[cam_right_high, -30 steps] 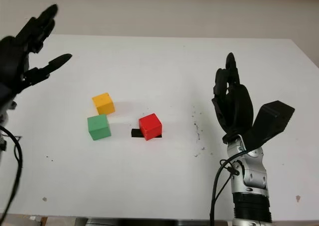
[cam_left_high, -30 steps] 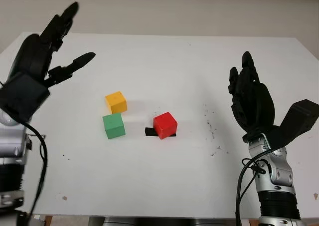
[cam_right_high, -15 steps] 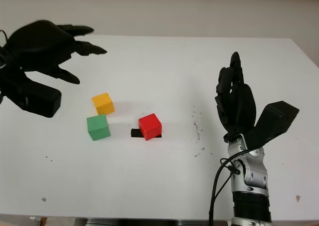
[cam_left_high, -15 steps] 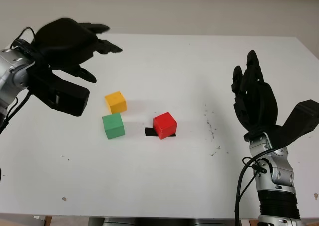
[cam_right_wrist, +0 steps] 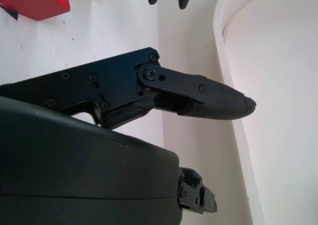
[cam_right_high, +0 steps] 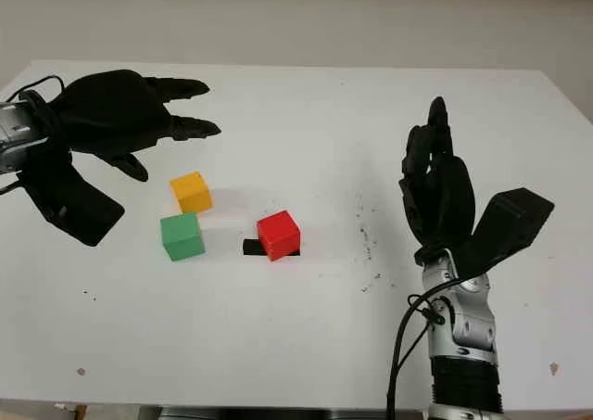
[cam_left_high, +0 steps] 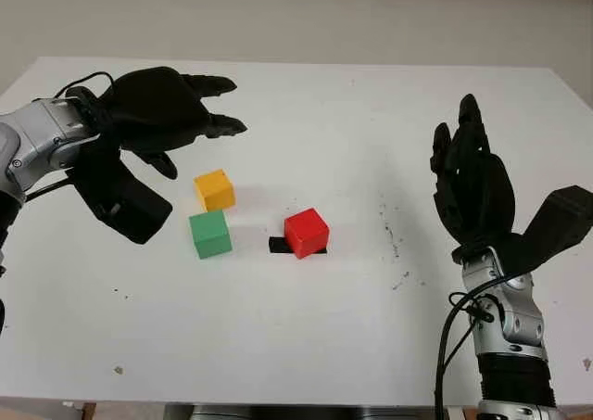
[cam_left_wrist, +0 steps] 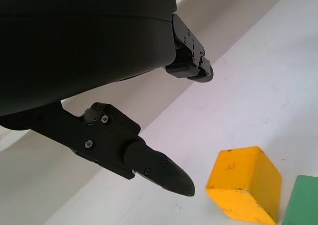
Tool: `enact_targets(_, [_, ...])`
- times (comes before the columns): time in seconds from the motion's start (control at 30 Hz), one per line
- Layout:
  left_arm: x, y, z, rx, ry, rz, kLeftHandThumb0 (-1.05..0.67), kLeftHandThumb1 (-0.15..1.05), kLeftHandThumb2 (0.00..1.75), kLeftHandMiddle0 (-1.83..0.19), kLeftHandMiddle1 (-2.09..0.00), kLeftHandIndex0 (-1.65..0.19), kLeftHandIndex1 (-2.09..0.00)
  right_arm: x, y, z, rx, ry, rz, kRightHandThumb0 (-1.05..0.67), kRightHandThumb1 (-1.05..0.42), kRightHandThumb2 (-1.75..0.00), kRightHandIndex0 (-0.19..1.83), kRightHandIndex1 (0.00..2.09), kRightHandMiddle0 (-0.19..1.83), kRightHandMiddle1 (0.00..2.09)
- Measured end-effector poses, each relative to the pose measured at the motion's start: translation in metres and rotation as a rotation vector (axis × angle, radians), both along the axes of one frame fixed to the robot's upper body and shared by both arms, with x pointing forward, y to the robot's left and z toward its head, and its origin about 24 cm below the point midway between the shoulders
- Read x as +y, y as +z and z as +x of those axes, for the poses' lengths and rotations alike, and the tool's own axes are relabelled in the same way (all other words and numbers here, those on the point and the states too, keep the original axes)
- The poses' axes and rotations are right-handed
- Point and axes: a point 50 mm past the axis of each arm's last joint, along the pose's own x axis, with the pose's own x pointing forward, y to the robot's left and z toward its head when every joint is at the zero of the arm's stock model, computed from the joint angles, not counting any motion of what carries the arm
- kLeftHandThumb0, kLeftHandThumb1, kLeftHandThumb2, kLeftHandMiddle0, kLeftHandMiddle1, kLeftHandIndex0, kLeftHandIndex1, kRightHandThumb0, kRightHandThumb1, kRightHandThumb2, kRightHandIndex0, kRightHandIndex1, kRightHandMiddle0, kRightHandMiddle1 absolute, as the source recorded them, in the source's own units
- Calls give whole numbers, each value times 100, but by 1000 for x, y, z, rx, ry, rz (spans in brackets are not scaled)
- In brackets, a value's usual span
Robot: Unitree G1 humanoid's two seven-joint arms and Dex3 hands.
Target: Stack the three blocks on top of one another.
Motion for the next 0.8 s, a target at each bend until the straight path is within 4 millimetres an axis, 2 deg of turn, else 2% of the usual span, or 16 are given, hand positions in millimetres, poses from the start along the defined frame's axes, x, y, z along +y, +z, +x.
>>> enact_targets(0.23, [5,-7,0,70,18,0,-46,79,6,-3,-4,-37,-6,3,-1,0,4,1,-1,-75,-105,-64,-19,0,-19,2])
enact_targets(0.37, [8,-12,3,96,37,-17,-50,80,6,-5,-5,-41,-8,3,-1,0,5,2,-4,-76,-105,-64,-19,0,-19,1])
enact_targets(0.8, [2,-38,13,194,99,-46,-50,82,6,-3,-5,-43,-7,8,1,0,-23,17,-47,-73,-105,-65,-19,0,-19,3])
